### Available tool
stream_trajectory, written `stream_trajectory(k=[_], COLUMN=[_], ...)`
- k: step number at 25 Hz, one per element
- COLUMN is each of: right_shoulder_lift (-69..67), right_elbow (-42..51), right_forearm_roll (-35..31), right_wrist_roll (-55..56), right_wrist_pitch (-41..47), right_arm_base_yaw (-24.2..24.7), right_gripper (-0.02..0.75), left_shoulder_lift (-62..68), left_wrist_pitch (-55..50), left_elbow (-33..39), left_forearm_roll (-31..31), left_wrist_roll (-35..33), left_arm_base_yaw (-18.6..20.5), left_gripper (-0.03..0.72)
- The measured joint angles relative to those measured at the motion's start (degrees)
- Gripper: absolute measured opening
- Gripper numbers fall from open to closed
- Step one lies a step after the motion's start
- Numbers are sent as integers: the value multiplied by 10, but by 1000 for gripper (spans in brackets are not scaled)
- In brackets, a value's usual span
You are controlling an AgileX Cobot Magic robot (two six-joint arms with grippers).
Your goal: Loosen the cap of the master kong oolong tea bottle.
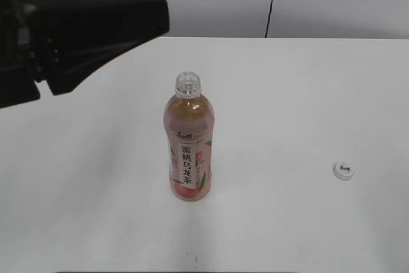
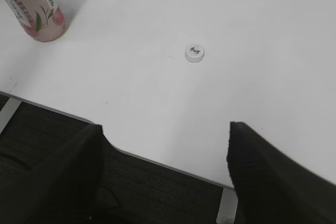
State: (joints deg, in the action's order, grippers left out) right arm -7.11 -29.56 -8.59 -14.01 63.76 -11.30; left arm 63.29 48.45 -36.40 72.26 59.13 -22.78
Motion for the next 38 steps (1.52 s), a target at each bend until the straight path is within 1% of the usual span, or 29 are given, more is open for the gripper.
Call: stream_trajectory(k=[10, 12, 16, 20, 23, 26, 31, 34, 38], right_shoulder_lift=[0, 0, 0, 0, 0, 0, 0, 0, 0], right_elbow=[0, 0, 0, 0, 0, 0, 0, 0, 0], right_forearm_roll=[0, 0, 0, 0, 0, 0, 0, -1, -1], right_wrist_roll=[0, 0, 0, 0, 0, 0, 0, 0, 0], right_wrist_pitch=[0, 0, 0, 0, 0, 0, 0, 0, 0], right_arm_base_yaw=[0, 0, 0, 0, 0, 0, 0, 0, 0], right_gripper=[555, 555, 555, 555, 555, 555, 554, 554, 554], left_shoulder_lift=[0, 0, -10, -34, -48, -63, -121, -191, -257], left_wrist_pitch=[-9, -9, -27, -100, -166, -224, -326, -390, -510], left_elbow=[0, 0, 0, 1, 18, 48, 86, 91, 91], left_forearm_roll=[71, 77, 56, 8, -40, -114, -248, -341, -499], left_wrist_roll=[57, 69, 79, 79, 64, 30, 3, -73, -235], left_arm_base_yaw=[0, 0, 0, 0, 0, 0, 0, 0, -11], left_gripper=[588, 588, 588, 588, 588, 588, 586, 574, 568])
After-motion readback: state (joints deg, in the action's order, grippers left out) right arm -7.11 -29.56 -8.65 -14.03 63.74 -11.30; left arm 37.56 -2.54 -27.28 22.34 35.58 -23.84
